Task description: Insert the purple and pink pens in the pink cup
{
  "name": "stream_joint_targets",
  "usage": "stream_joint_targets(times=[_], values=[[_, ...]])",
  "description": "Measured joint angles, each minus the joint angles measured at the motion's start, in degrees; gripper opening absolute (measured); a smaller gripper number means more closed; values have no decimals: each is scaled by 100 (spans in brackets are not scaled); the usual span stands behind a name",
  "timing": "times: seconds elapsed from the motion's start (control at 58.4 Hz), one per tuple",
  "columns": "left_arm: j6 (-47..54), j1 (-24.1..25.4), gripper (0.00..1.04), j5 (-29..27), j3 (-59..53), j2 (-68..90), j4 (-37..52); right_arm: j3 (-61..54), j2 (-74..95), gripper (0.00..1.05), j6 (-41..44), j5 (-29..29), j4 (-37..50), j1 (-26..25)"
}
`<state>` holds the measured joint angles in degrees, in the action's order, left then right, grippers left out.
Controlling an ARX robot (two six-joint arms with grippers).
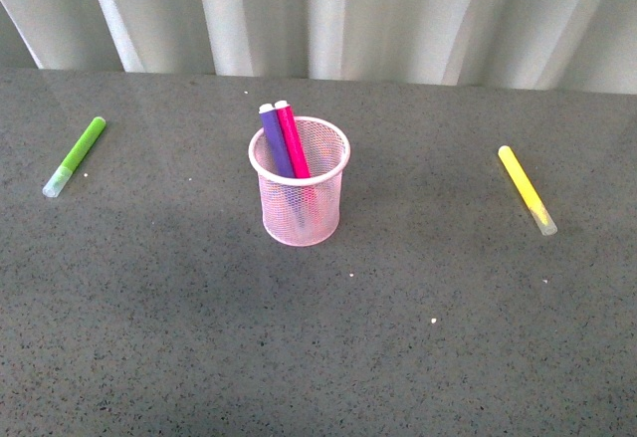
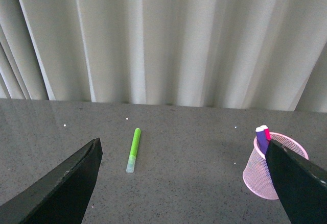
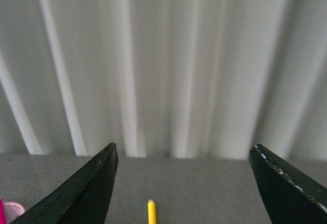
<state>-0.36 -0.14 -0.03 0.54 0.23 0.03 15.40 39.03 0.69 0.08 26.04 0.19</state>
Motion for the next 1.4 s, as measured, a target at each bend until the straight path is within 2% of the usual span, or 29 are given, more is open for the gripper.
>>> stream_joint_targets(times=[0.086,0.342,0.428,1.301,1.404], values=[[0,0,98,-2,0,0,0,-251,-518,62,-7,13,-461,-24],[0,0,98,0,0,0,0,-800,-1104,15,-7,-15,-575,-17],[0,0,98,2,0,0,0,-892,-1272,3,2,-13,-614,-20],[0,0,98,0,0,0,0,-1416,-2889,3,-20,-11,-1569,-20],[0,0,98,0,0,-2,0,-1416,-3543,3,-35,-11,-2433,-20]])
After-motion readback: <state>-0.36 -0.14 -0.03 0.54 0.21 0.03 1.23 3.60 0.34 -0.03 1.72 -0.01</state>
